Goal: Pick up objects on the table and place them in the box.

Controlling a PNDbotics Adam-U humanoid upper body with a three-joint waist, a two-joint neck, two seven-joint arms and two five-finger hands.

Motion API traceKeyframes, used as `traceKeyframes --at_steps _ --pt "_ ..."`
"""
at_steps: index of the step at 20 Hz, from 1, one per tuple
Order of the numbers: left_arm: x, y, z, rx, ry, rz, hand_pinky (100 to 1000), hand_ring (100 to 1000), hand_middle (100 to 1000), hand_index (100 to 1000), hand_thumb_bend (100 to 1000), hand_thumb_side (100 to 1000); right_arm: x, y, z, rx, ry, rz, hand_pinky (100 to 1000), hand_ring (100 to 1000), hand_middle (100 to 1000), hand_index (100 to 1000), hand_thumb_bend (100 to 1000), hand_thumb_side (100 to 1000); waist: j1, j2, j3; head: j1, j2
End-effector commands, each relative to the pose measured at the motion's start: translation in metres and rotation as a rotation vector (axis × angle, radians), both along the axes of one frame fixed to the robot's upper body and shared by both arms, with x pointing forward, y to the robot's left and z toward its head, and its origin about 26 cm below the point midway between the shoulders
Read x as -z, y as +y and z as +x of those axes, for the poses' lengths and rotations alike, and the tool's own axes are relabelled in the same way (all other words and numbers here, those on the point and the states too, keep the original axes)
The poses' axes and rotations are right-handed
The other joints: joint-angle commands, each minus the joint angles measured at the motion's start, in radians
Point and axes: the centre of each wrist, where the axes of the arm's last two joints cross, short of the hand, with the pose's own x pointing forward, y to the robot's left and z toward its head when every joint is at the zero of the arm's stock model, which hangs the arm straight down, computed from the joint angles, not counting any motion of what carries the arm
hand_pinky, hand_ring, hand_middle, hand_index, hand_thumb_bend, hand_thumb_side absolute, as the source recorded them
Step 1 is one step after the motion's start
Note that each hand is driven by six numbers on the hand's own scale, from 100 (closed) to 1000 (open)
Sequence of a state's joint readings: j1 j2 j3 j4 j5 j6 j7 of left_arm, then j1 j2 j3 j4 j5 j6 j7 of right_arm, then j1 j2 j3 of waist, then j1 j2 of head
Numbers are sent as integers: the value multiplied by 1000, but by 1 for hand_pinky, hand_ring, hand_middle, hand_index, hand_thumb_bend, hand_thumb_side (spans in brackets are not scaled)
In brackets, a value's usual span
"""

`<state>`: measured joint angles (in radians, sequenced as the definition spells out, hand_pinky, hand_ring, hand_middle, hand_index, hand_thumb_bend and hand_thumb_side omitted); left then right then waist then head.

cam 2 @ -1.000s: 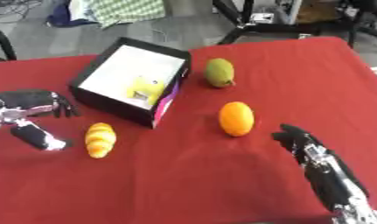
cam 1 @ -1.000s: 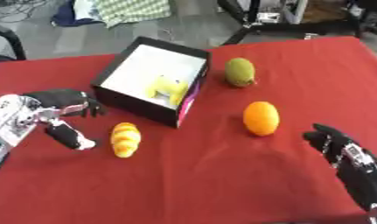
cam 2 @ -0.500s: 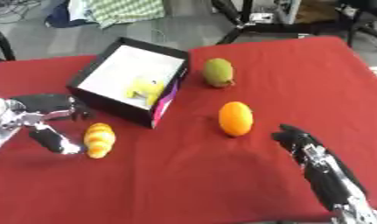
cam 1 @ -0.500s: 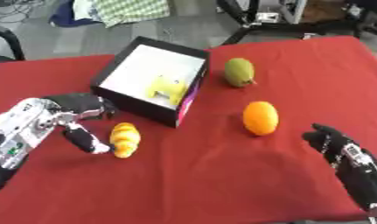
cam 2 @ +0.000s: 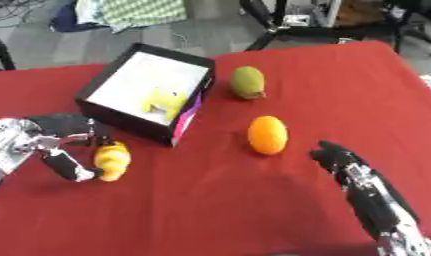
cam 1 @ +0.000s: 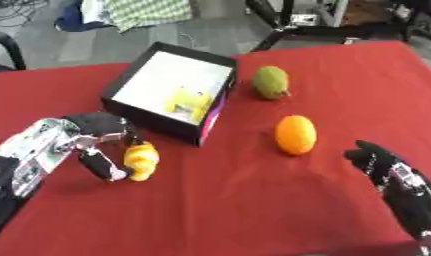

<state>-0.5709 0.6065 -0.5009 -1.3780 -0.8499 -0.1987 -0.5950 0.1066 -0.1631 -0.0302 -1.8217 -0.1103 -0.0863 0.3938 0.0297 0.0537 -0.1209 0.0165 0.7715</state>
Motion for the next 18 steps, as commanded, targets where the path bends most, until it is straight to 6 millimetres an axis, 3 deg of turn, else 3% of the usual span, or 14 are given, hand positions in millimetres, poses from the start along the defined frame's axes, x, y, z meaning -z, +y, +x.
traceKeyframes --at_steps 1,3,8,9,13,18 --pt "0 4 3 6 -21 -1 598 479 482 711 217 289 -6 -2 1 -4 -18 -13 1000 908 755 895 100 862 10 -21 1 -1 -2" --pt "1 5 3 5 -31 -21 570 441 433 663 205 278 -6 -2 1 -3 -17 -13 1000 908 755 895 100 863 10 -21 1 -2 -2" --pt "1 7 3 3 -49 -47 570 441 433 663 205 278 -6 -2 1 -2 -17 -13 1000 908 755 895 100 863 10 -21 1 -2 -2" --pt "-1 7 3 2 -56 -51 543 395 384 620 144 275 -6 -2 1 0 -16 -12 1000 908 755 895 100 863 9 -23 3 -4 -2" --pt "-49 19 6 -5 -206 -139 542 388 377 612 134 268 -5 -4 0 10 -13 -12 1000 908 755 896 100 867 10 -25 10 -11 -2" --pt "-118 34 -5 9 -365 -193 543 385 374 607 141 245 -5 -4 0 9 -12 -13 1000 908 754 896 100 865 11 -28 9 -10 -2"
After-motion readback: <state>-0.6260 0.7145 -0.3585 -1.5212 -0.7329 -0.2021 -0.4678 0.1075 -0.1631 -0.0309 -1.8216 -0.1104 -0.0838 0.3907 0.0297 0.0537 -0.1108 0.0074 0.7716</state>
